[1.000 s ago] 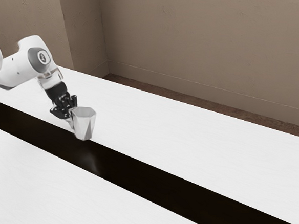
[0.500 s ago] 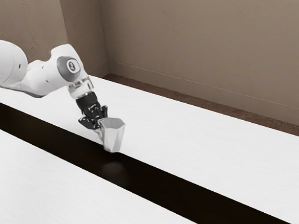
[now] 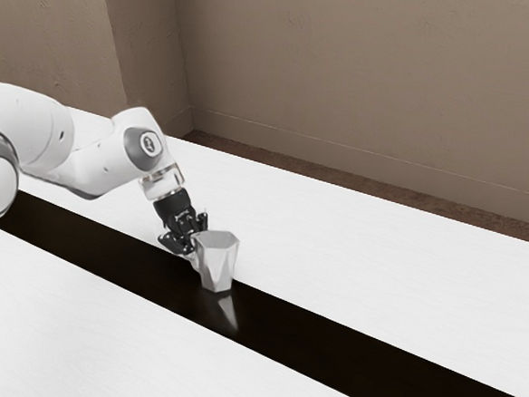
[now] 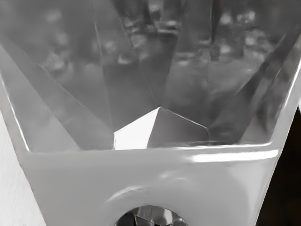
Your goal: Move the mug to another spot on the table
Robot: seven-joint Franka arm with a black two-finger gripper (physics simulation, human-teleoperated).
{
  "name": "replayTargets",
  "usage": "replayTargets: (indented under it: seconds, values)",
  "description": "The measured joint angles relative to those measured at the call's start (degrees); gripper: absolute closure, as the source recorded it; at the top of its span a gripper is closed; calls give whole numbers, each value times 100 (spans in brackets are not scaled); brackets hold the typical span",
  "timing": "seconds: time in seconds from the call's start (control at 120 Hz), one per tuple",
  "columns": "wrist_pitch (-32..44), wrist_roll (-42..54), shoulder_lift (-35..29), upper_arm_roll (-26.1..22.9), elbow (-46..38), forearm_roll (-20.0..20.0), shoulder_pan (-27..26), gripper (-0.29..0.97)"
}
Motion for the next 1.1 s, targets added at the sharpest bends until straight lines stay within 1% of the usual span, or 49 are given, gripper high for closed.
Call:
replayTargets:
  seconds: [0.042,0.092,0.208,0.267,0.35,0.442,0.617,0.775,0.875,0.942,1.025,1.1]
  values:
    - [8,3,23,-1,0,4,0,73]
    - [11,4,37,-2,1,14,-4,69]
    - [-11,-5,75,-1,3,43,-7,44]
    - [-20,-10,81,-1,3,47,-7,34]
    - [-29,-15,83,-1,4,50,-7,24]
    - [-35,-20,78,-1,4,48,-7,16]
    - [-41,-28,16,-1,3,35,-2,8]
    - [-47,-12,-196,-1,-8,17,49,4]
    - [-62,9,-404,-1,-158,21,168,3]
    - [-76,21,-728,-1,-369,38,229,2]
    - [-93,27,-1366,-9,-794,51,195,1]
    - [-105,9,-1896,-112,-1050,93,113,1]
